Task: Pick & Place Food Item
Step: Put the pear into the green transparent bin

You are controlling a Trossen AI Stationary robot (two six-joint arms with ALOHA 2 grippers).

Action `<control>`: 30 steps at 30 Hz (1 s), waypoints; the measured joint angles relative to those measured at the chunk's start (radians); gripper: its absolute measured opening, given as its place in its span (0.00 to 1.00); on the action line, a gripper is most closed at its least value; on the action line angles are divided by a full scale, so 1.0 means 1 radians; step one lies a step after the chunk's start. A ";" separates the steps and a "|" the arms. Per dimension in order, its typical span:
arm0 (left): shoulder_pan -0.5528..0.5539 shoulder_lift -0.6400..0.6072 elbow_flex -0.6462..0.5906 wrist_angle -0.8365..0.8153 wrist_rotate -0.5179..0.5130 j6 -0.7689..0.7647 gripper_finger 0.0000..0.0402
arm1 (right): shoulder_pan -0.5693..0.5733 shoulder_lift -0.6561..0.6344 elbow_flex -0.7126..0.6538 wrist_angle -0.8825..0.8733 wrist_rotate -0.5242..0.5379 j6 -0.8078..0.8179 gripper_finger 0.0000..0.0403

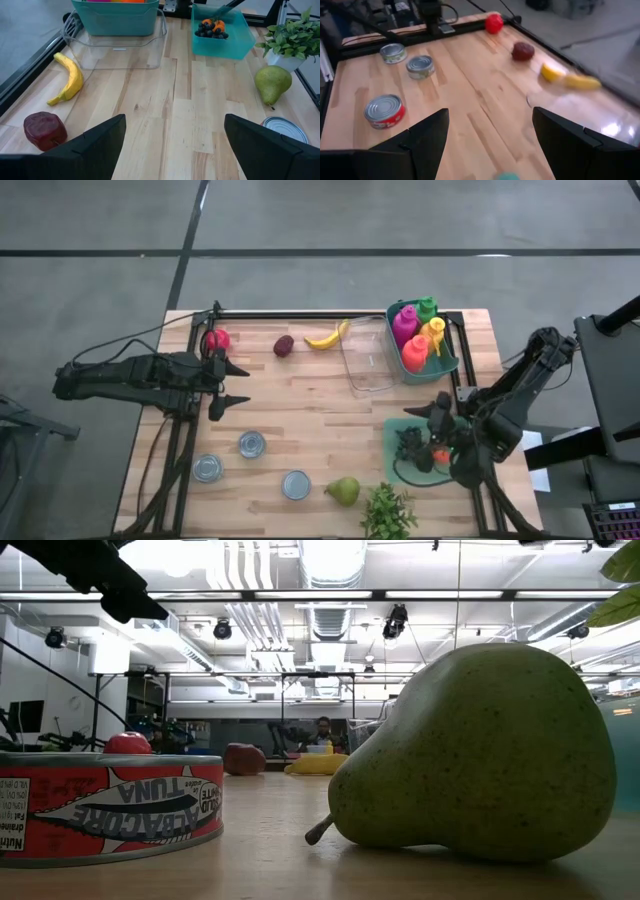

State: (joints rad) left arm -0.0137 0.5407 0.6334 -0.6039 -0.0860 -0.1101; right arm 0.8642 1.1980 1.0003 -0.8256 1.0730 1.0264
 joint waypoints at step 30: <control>0.000 0.000 0.000 0.000 0.000 0.000 0.85 | -0.320 0.197 0.202 0.263 -0.453 -0.428 0.52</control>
State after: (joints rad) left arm -0.0136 0.5407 0.6334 -0.6037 -0.0858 -0.1101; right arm 0.5442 1.3945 1.2026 -0.5625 0.6197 0.5986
